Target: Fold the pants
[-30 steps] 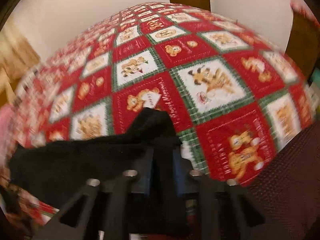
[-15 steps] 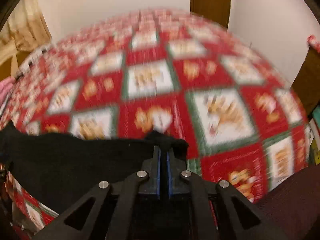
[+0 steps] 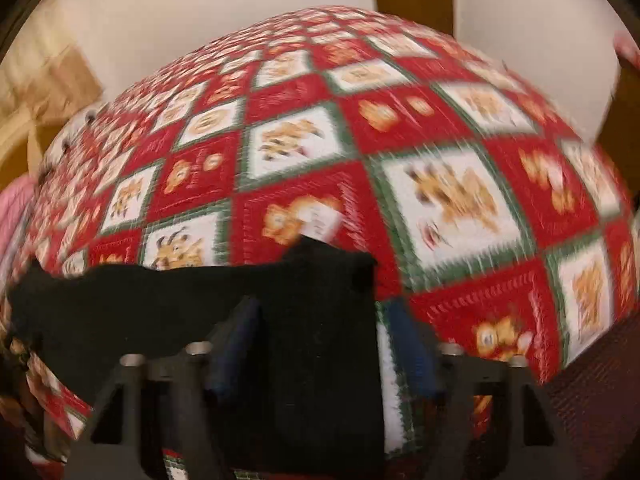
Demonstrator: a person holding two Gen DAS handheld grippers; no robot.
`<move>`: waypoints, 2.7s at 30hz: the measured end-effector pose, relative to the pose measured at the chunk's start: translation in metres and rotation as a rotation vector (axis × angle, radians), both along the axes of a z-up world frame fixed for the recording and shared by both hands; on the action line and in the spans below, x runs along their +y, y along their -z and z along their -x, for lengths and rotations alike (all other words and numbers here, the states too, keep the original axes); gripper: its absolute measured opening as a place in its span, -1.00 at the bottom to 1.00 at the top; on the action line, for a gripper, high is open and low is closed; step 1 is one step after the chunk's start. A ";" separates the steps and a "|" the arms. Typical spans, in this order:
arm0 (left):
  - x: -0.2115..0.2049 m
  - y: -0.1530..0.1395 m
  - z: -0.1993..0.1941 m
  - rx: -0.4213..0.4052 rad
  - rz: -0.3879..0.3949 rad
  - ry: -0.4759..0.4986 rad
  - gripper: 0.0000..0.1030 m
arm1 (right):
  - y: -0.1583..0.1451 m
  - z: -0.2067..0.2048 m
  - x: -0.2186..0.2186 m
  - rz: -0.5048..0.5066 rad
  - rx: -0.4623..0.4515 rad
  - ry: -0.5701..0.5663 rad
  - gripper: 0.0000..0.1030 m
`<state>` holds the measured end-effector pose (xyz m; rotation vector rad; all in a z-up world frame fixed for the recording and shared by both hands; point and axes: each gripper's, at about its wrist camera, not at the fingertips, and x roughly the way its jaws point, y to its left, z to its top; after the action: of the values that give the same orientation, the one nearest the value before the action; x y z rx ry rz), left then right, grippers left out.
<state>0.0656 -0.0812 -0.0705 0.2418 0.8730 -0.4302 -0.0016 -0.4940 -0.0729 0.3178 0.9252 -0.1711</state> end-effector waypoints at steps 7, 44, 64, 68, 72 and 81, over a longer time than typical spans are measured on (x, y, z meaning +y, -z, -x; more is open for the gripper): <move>0.002 0.000 0.000 -0.001 0.004 0.012 1.00 | -0.053 0.027 0.034 0.109 -0.094 0.060 -0.65; 0.008 -0.006 0.011 -0.058 0.034 -0.002 1.00 | -0.040 0.057 0.019 0.216 -0.054 0.279 0.71; 0.094 -0.027 0.031 -0.172 0.056 0.002 1.00 | 0.020 0.008 0.243 0.166 -0.125 -0.133 0.71; 0.183 -0.028 -0.013 -0.152 0.094 -0.299 1.00 | -0.010 0.013 0.255 0.129 -0.234 -0.176 0.71; 0.240 -0.014 -0.038 -0.084 0.167 -0.451 1.00 | -0.026 -0.006 0.292 0.105 -0.279 -0.280 0.71; 0.269 0.011 -0.085 -0.103 0.051 -0.507 1.00 | 0.017 -0.057 0.391 0.068 -0.178 -0.450 0.88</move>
<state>0.1501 0.1878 -0.0816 -0.0093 0.7870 0.0321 0.0557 -0.1026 -0.0904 0.0547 0.7915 0.2358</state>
